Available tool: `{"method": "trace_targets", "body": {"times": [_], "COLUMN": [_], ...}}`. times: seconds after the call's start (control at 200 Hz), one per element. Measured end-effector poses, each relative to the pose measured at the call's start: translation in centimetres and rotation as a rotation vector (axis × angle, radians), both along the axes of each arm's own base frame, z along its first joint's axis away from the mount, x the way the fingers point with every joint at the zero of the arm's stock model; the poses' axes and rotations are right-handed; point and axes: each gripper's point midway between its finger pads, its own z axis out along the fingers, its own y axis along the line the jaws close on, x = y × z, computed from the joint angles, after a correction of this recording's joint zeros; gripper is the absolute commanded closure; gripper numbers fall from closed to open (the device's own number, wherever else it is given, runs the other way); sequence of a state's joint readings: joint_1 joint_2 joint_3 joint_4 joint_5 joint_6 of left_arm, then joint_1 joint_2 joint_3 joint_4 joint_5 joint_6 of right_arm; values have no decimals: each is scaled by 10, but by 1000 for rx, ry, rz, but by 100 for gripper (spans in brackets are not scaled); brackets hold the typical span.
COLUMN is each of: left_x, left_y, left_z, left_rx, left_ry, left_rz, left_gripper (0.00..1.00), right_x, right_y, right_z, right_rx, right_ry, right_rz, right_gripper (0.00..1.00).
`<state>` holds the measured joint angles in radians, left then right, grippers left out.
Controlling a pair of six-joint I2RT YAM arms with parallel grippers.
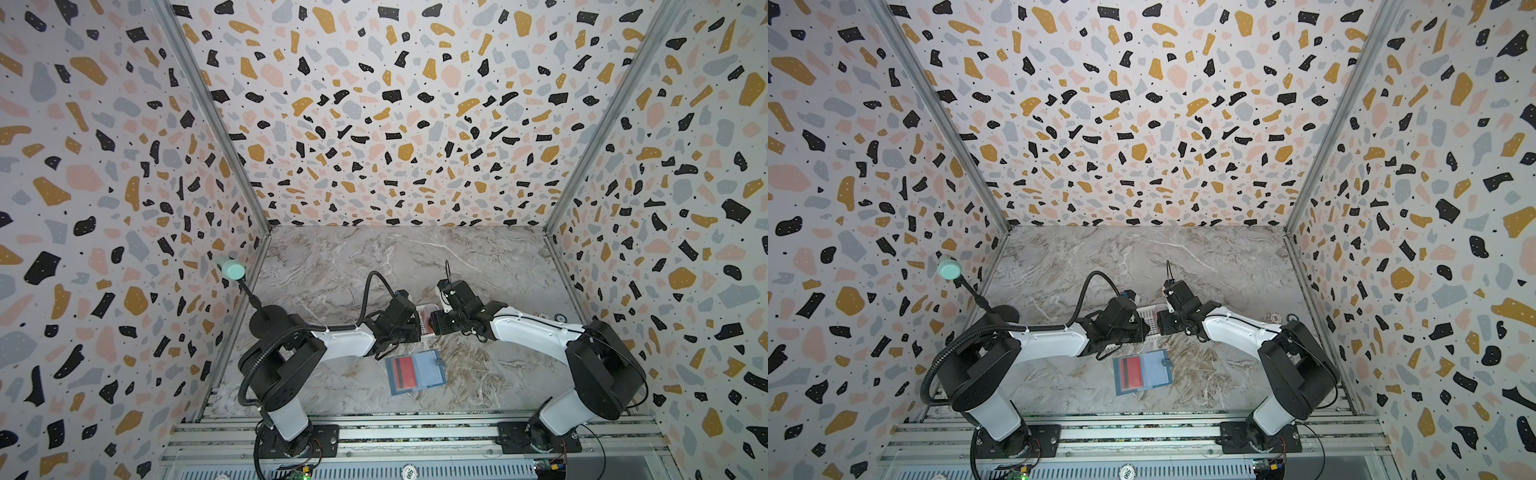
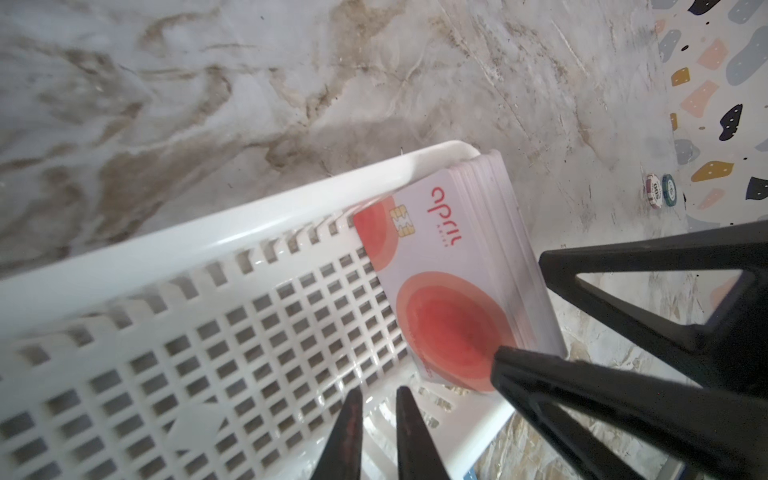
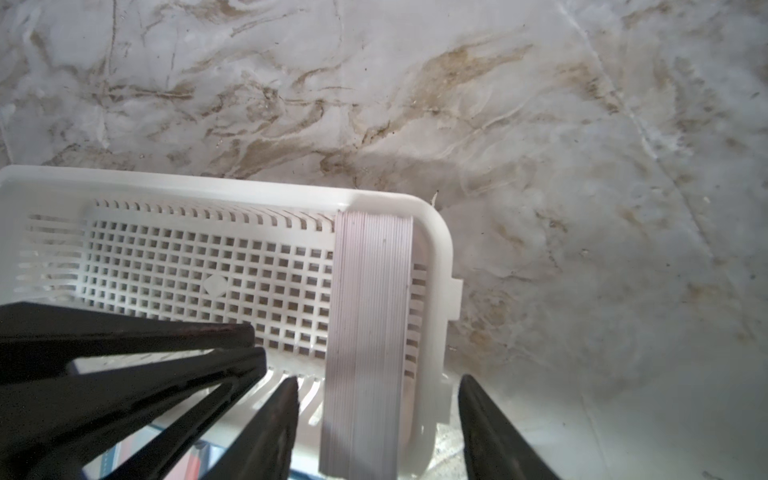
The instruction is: Put the credit cards into the card holder
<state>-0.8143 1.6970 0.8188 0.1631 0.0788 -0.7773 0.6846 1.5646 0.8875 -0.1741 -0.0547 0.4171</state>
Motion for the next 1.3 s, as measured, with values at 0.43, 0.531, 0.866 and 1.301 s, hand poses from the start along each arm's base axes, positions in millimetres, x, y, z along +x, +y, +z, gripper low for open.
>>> {"method": "trace_targets", "body": {"times": [0.43,0.531,0.866,1.301], "left_x": [7,8,10,11], "left_y": [-5,-5,-5,-2], "left_z": [-1,-3,-9,-19], "left_rx": [-14,-10,-2,13], "left_ry": [-3,1,9,28], "left_rz": [-9,-6,-1,8], "left_gripper": [84,85,90,90], "right_x": [-3,-6,-3,9], "right_y": [10,13,6,14], "right_z": [0,-1,-2,-16], "right_rx": [43,41,-5,-41], "right_ry": [21,23,9,26], "right_rz": [1,-1,-53,-60], "right_gripper": [45,43,37,36]}}
